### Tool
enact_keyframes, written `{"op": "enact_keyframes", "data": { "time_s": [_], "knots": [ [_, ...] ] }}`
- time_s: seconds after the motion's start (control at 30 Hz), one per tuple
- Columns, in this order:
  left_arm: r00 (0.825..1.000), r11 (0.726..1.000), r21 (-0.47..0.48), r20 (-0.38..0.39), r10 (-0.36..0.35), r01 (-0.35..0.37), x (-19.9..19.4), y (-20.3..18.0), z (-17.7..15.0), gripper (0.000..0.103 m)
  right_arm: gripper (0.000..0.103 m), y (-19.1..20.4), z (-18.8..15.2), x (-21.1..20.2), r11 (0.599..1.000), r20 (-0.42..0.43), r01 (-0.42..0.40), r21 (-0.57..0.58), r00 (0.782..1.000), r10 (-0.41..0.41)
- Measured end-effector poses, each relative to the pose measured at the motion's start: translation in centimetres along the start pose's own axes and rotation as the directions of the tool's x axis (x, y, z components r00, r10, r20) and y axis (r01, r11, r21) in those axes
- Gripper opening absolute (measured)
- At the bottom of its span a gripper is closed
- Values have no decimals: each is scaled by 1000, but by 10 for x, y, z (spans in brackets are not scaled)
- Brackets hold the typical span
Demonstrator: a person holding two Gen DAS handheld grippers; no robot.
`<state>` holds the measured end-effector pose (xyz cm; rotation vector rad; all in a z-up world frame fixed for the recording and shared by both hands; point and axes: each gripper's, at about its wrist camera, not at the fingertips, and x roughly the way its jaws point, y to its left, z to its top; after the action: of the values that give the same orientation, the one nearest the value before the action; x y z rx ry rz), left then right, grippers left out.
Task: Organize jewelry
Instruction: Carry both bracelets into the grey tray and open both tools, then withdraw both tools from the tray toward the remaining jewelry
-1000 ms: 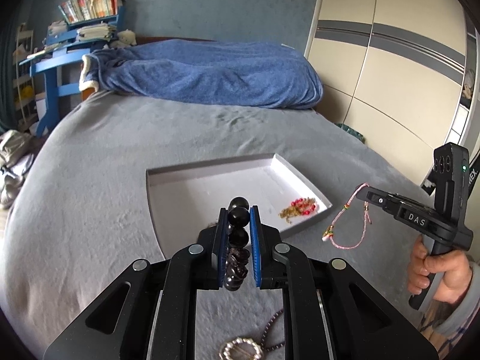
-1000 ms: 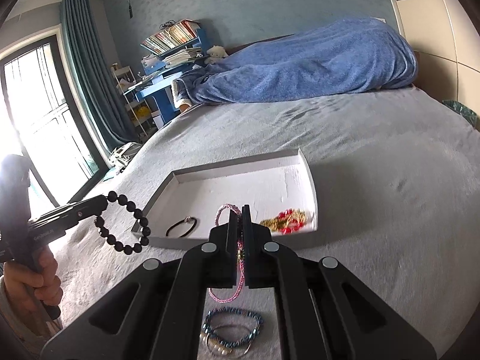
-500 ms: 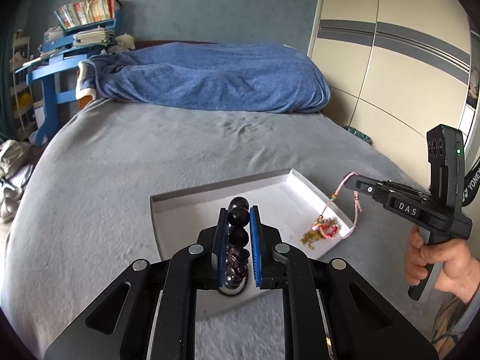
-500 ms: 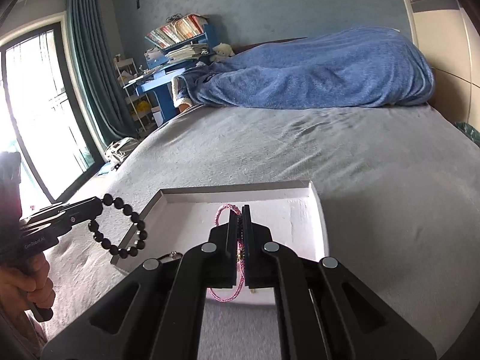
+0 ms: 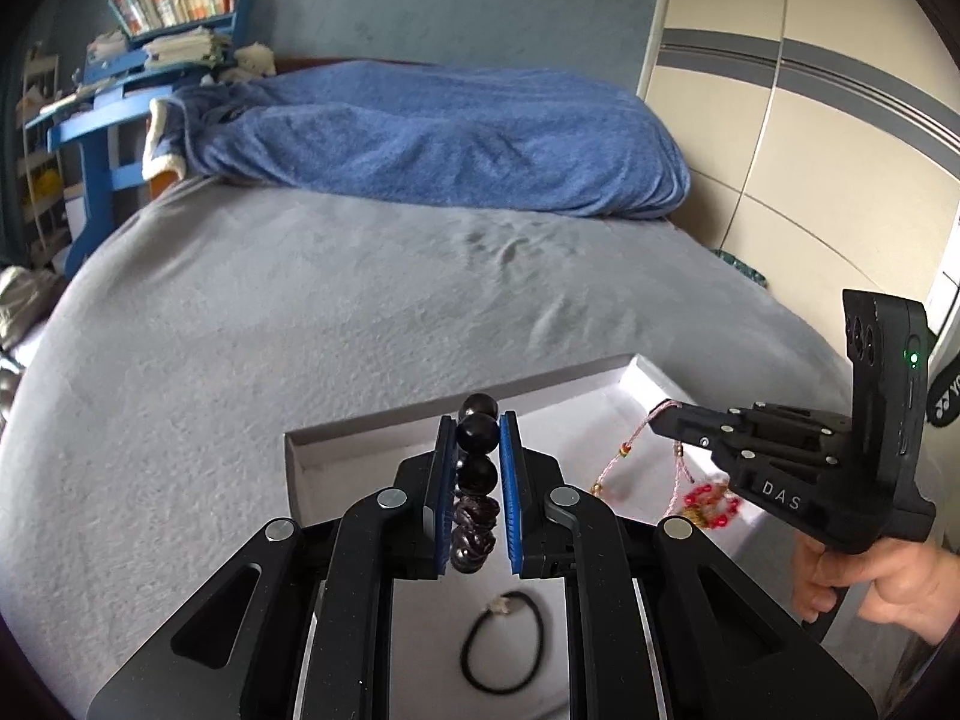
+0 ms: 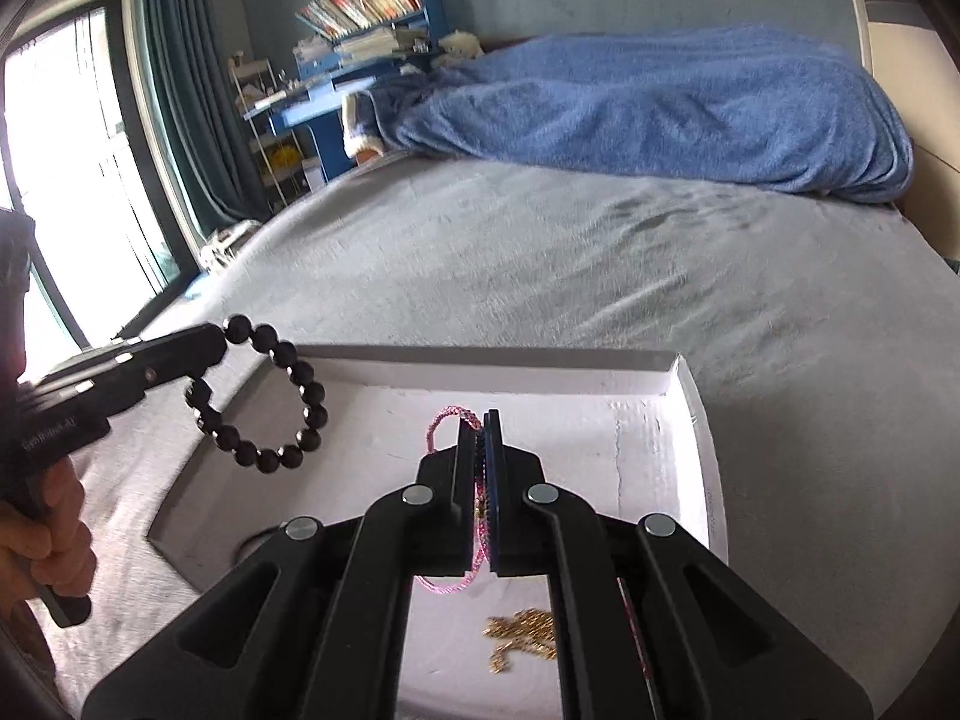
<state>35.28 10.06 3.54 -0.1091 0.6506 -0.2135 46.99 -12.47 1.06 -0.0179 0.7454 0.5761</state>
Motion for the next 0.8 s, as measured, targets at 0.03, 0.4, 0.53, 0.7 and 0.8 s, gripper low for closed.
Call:
{"op": "enact_keyframes", "data": {
  "time_s": [0.03, 0.4, 0.53, 0.7, 0.8],
  "knots": [
    [1000, 1000, -4, -11, 5, -5, 6, 3, -1, 15, 3, -2, -1, 5, 1000, -14, 9, 7, 1000, -9],
    [991, 997, -16, -112, 79, -81, 34, 21, -19, 15, 8, -18, -13, 27, 997, -106, 77, 13, 992, -75],
    [986, 994, -8, -125, 110, -112, 35, 21, -23, 27, 51, -16, -14, 25, 995, -103, 95, -8, 990, -95],
    [986, 991, -5, -101, 132, -133, 29, 19, -25, 69, 70, -14, -16, 22, 995, -106, 96, -29, 989, -99],
    [986, 988, 10, -64, 151, -151, 19, 10, -23, 81, 73, -11, -19, 18, 993, -104, 107, -45, 988, -112]
  ]
}}
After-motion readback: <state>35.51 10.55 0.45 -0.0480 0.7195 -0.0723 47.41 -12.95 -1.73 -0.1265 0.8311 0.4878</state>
